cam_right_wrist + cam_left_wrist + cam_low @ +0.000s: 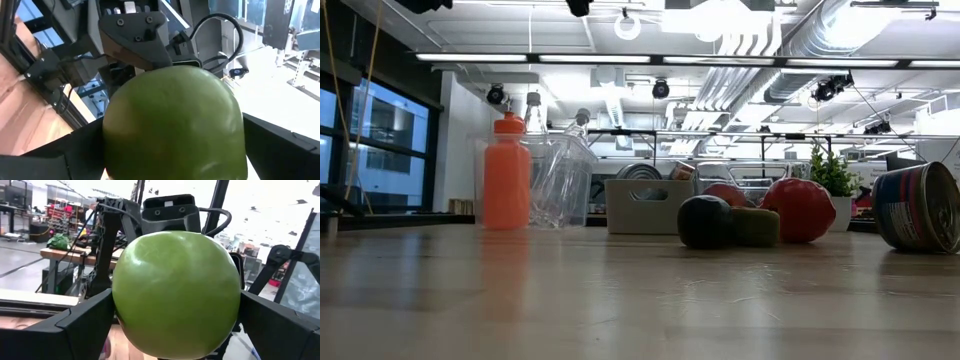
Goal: Pick & Place Food Item
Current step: Put the green apple into the transparent bin
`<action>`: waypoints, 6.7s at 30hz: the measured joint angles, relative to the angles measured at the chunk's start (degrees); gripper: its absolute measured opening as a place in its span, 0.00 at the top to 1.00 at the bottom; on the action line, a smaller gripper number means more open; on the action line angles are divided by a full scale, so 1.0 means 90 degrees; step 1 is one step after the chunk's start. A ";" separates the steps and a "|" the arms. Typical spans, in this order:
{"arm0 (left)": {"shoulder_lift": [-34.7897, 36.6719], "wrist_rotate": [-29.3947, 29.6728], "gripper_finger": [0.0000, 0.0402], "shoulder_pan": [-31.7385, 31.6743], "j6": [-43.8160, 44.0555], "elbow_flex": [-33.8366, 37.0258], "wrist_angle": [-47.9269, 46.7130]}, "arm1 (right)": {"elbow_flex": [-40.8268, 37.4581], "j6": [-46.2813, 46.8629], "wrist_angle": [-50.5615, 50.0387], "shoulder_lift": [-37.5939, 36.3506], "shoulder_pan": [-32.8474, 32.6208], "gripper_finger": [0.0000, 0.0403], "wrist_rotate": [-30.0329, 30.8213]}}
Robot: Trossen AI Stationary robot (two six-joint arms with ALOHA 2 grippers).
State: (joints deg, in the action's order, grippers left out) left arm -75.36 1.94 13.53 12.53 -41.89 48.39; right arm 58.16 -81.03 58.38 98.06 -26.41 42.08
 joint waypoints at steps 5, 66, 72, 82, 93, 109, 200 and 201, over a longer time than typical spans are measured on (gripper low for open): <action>-0.0033 -0.0038 0.04 -0.0004 0.0173 0.0000 0.0003 | -0.0005 0.0189 -0.0019 0.0002 -0.0003 0.06 0.0089; 0.0034 0.0321 0.00 -0.0190 -0.0764 -0.0005 -0.0244 | -0.0007 0.3125 -0.2508 -0.0001 -0.0390 0.25 0.1884; 0.0261 0.0318 0.00 -0.0032 -0.0756 -0.0012 -0.0364 | -0.0008 0.4855 -0.3841 0.0010 -0.0525 0.25 0.3595; 0.0343 0.0313 0.00 0.0304 -0.2087 -0.0007 -0.1451 | -0.0008 0.9070 -0.7547 0.0010 -0.0513 0.25 0.4500; 0.0331 0.0316 0.00 0.0737 -0.2661 0.0002 -0.2079 | 0.0007 1.3439 -1.1234 -0.0337 -0.0517 0.25 0.3418; 0.0328 0.0316 0.01 0.0839 -0.2560 0.0002 -0.2646 | -0.0003 1.7150 -1.4631 -0.1008 0.0538 0.21 0.3548; 0.0326 0.0316 0.01 0.0831 -0.2227 0.0002 -0.2998 | -0.0003 1.1247 -0.9490 -0.1027 0.4995 0.14 -0.0328; 0.0326 0.0315 0.01 0.0831 -0.2227 0.0002 -0.2998 | -0.0003 1.1215 -0.9400 -0.1027 0.4993 0.14 -0.0517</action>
State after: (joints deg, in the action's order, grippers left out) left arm -72.42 4.77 21.02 -7.51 -41.87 21.41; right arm 58.13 19.90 -26.22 88.82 18.52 37.43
